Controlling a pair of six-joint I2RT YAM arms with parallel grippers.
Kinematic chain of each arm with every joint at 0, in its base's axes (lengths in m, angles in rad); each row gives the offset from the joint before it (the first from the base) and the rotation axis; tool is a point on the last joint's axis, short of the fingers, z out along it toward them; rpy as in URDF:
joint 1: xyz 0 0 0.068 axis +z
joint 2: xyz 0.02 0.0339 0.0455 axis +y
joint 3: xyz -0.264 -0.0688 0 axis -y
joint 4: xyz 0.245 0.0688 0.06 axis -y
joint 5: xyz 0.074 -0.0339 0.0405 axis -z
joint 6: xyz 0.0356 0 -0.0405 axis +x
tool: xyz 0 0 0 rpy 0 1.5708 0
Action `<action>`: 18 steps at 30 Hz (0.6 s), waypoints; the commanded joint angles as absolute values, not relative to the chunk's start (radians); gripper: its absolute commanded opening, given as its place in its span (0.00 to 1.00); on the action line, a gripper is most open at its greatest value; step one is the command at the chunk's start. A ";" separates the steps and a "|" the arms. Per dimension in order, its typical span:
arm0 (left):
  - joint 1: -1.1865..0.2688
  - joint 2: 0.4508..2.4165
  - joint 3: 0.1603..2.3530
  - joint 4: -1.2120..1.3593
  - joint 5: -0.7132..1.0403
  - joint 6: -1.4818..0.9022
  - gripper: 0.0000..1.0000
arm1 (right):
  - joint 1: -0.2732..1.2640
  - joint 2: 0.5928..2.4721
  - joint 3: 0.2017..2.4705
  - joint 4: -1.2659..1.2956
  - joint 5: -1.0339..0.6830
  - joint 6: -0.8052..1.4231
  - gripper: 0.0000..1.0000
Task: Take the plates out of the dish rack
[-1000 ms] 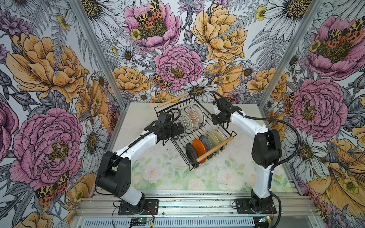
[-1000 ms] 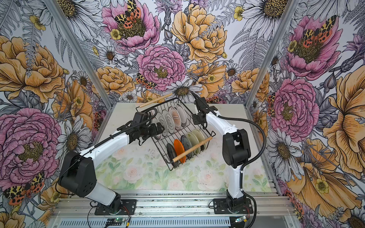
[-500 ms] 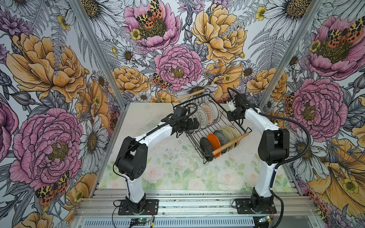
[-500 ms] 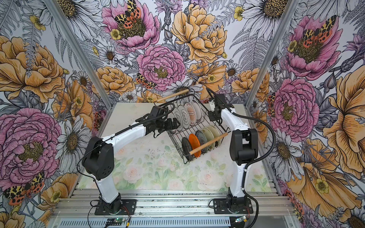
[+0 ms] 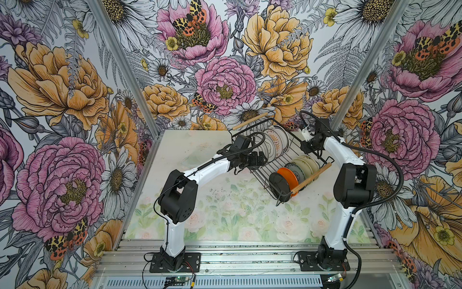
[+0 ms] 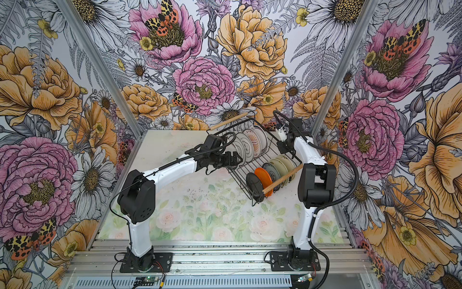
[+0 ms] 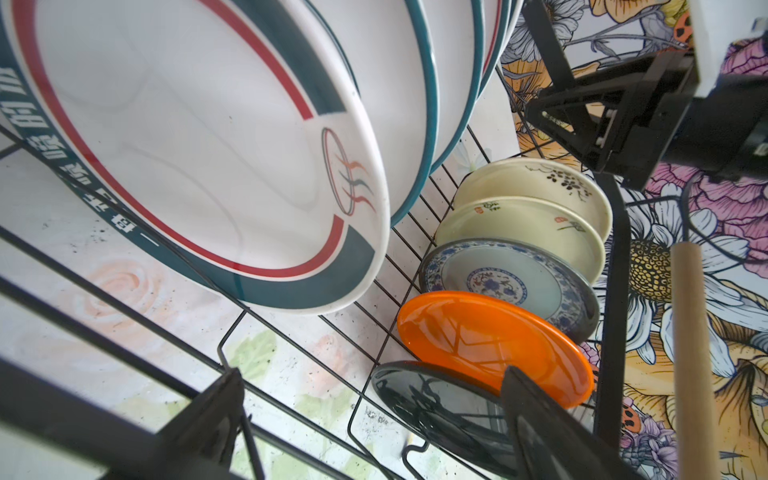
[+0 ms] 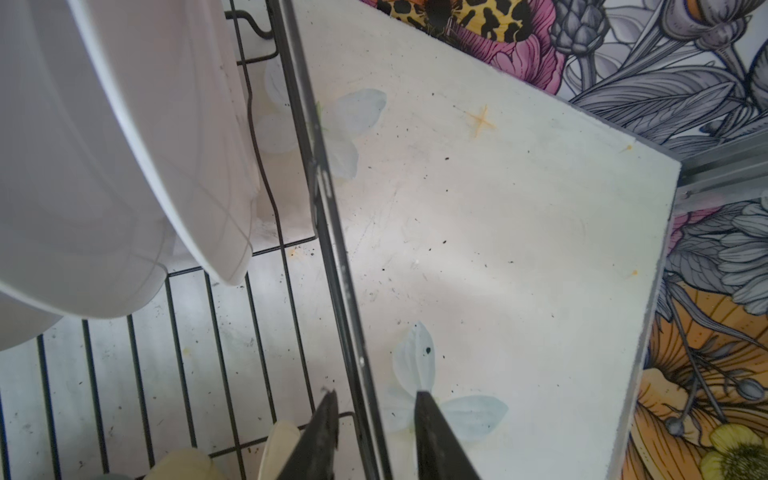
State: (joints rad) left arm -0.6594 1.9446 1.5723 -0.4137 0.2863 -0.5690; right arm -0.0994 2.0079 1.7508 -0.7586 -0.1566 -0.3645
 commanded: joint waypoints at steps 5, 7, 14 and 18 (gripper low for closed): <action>-0.715 2.001 1.618 -0.403 0.371 -0.541 0.96 | -0.148 2.060 1.821 -0.775 -0.144 -0.427 0.34; -0.725 2.016 1.630 -0.403 0.375 -0.543 0.96 | -0.159 2.066 1.821 -0.781 -0.129 -0.428 0.36; -0.759 2.091 1.719 -0.403 0.423 -0.543 0.96 | -0.199 2.069 1.819 -0.785 -0.111 -0.425 0.35; -0.773 2.116 1.752 -0.409 0.438 -0.539 0.96 | -0.231 2.050 1.806 -0.785 -0.135 -0.431 0.34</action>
State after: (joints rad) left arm -0.7246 2.0731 1.7344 -0.4114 0.3397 -0.5671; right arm -0.2157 2.0560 1.7992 -0.7666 -0.1295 -0.4290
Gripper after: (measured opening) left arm 0.962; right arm 0.345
